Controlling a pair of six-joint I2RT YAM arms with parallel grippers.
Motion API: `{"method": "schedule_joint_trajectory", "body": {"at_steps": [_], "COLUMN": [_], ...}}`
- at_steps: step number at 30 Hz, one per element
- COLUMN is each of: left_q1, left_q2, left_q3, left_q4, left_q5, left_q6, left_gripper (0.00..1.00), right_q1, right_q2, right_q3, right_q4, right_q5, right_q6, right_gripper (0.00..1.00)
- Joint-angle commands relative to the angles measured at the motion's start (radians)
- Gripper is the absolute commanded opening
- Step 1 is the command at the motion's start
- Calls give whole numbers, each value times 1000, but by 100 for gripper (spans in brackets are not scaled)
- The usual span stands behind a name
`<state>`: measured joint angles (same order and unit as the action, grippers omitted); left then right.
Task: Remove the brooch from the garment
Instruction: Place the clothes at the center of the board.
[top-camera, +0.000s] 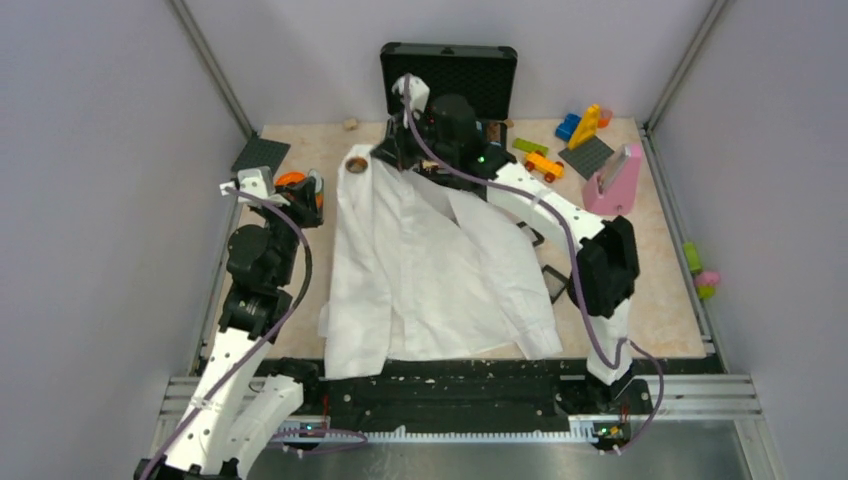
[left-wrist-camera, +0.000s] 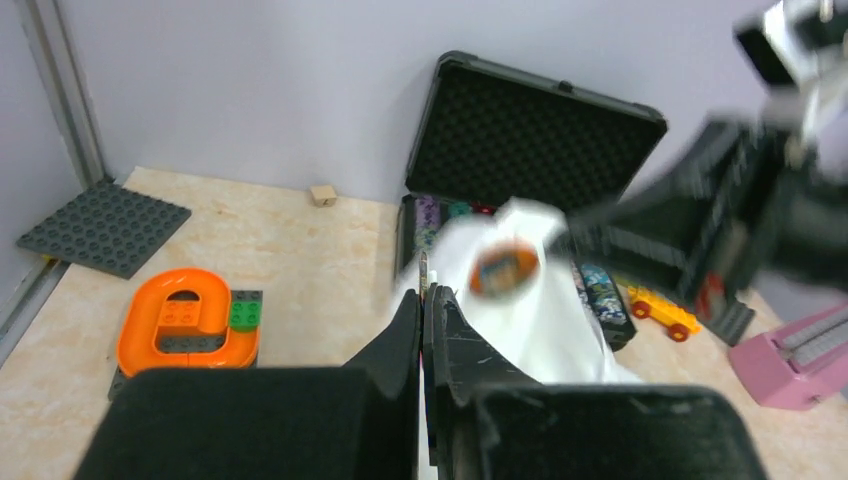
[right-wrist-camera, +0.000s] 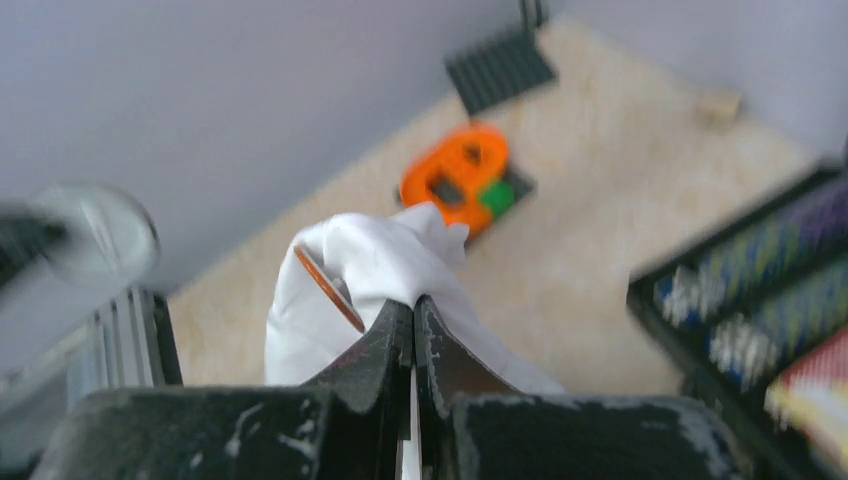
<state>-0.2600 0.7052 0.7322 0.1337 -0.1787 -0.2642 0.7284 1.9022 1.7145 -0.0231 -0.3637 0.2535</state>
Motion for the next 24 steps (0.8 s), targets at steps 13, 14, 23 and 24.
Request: {"method": "schedule_joint_trajectory", "body": {"at_steps": [13, 14, 23, 24], "left_q1": [28, 28, 30, 30], "left_q2": [20, 22, 10, 11], "left_q3": [151, 145, 4, -28], "left_q4": [-76, -68, 5, 47], "left_q5": [521, 542, 745, 773], "left_q6": [-177, -195, -392, -424], "left_gripper": [0, 0, 0, 0], "right_q1": [24, 29, -39, -64], "right_q2": [26, 6, -112, -168], "right_q3": [286, 243, -162, -265], "right_q4": [-89, -91, -76, 26], "right_q5": [-47, -47, -63, -63], "right_q6": [61, 61, -4, 13], "right_gripper": [0, 0, 68, 75]}}
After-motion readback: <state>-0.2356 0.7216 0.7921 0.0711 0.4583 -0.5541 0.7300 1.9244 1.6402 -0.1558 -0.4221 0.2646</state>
